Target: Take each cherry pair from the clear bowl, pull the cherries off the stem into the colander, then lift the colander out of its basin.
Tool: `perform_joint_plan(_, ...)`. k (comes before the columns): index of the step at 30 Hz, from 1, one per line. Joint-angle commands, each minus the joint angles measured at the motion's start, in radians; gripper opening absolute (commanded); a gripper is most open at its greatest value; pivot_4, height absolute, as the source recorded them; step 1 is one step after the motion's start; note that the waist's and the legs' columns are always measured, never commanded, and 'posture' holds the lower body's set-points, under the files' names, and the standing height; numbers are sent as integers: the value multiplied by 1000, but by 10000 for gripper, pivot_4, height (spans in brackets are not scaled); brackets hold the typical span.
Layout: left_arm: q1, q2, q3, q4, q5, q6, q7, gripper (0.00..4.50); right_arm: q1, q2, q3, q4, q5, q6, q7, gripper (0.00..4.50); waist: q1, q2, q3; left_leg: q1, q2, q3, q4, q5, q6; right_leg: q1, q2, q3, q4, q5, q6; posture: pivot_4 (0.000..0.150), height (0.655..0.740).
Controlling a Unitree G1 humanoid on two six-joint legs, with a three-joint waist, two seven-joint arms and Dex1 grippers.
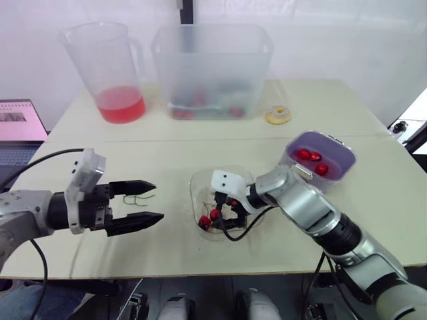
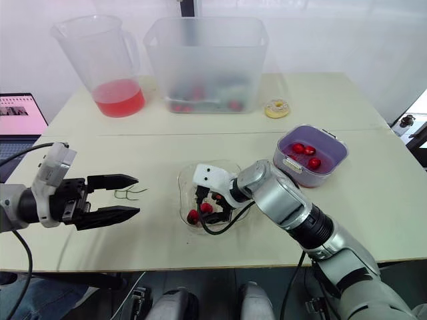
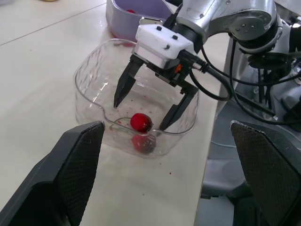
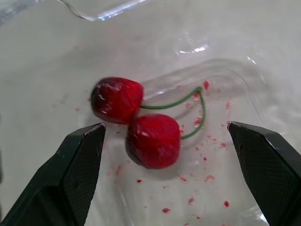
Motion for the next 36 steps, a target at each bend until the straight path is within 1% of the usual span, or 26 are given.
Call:
perform_joint_plan(1, -2, 17, 35, -11, 11, -21, -12, 45000, -2, -3, 8, -9, 15, -5, -33, 38772, 0, 0, 0, 0, 0, 0, 0, 0, 0, 0, 0, 0, 0, 0, 0, 1500, 6863)
perform_joint_plan(2, 0, 18, 36, -12, 13, -21, -13, 45000, -2, -4, 10, -8, 17, -4, -39, 35629, 0, 0, 0, 0, 0, 0, 0, 0, 0, 0, 0, 0, 0, 0, 0, 1500, 6863)
perform_joint_plan(3, 2, 19, 36, -13, 15, -22, -15, 45000, -3, -5, 13, -8, 20, -4, -44, 31410, 0, 0, 0, 0, 0, 0, 0, 0, 0, 0, 0, 0, 0, 0, 0, 1500, 6863)
perform_joint_plan(4, 3, 18, 37, -14, 16, -21, -16, 45000, -3, -5, 15, -8, 24, -4, -48, 25728, 0, 0, 0, 0, 0, 0, 0, 0, 0, 0, 0, 0, 0, 0, 0, 1500, 6863)
perform_joint_plan(5, 4, 17, 36, -16, 17, -21, -16, 45000, -4, -6, 17, -8, 28, -4, -52, 21444, 0, 0, 0, 0, 0, 0, 0, 0, 0, 0, 0, 0, 0, 0, 0, 1500, 6863)
perform_joint_plan(15, -3, 6, 18, -15, 29, -27, -8, 45000, -22, -38, 42, 12, 41, -35, -63, 21444, 1, 0, 0, 0, 0, 0, 0, 0, 0, 0, 0, 0, 0, 0, 0, 1500, 6863)
perform_joint_plan(20, -10, 0, 9, 3, 49, -36, -8, 45000, -48, -33, 28, 29, 49, -38, -67, 21444, 0, 0, 0, 0, 0, 0, 0, 0, 0, 0, 1, 0, 0, 0, 0, 1500, 6863)
perform_joint_plan(23, -23, -8, -8, 9, 55, -39, -3, 45000, -55, -41, 35, 26, 51, -39, -62, 13448, 1, 0, 0, 0, 0, 0, 0, 0, 0, 0, 0, 0, 0, 0, 0, 1500, 6863)
perform_joint_plan(30, -41, -16, -32, 25, 72, -47, -8, 45000, -64, -67, 52, 13, 50, -50, -49, 13448, 0, 0, 0, 0, 0, 0, 0, 0, 0, 0, 1, 0, 0, 0, 0, 1500, 6863)
perform_joint_plan(36, -51, -17, -44, 32, 79, -54, -8, 45000, -137, -83, 27, 21, 60, -61, -27, 13448, 0, 0, 0, 0, 0, 0, 0, 0, 0, 0, 1, 0, 0, 0, 0, 1500, 6863)
